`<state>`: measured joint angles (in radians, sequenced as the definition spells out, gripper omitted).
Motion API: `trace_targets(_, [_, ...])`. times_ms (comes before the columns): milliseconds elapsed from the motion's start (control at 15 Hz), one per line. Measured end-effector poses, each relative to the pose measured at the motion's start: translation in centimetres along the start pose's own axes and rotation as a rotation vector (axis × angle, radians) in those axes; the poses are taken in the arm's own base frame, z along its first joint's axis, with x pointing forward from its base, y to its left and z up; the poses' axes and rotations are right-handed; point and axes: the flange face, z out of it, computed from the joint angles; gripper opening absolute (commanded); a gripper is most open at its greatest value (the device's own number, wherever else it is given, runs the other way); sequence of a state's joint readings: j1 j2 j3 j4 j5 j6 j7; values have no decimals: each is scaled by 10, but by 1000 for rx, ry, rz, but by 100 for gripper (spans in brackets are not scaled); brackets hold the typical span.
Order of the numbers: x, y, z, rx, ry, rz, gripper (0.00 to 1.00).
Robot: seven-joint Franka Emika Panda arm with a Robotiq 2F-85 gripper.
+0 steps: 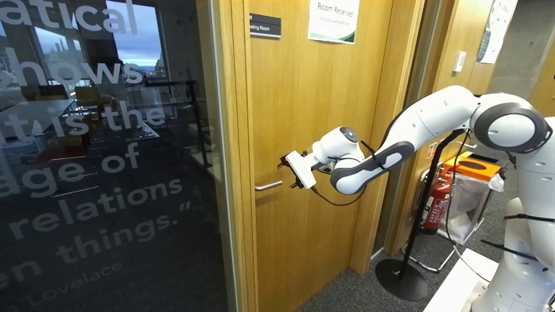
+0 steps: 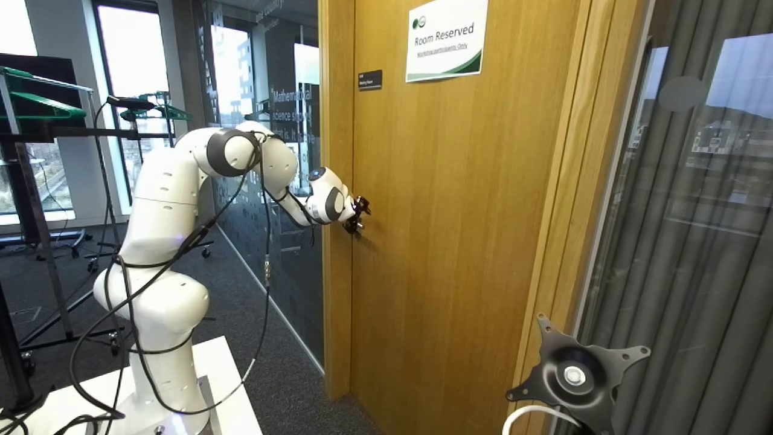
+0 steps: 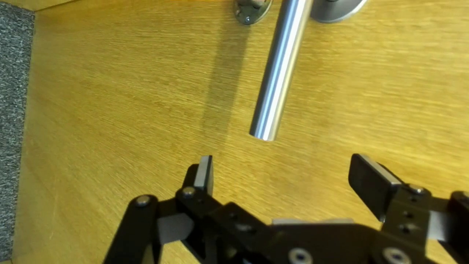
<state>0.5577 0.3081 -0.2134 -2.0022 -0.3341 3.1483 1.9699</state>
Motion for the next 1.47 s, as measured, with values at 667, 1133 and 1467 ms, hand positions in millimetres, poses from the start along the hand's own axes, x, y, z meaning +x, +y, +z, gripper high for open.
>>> trace_targets(667, [-7,10,12,-20,1,6,100])
trace_targets(1133, [9,15,48,-21,59,72,100])
trace_targets(1467, [-5,9,52,-3,60,113,100])
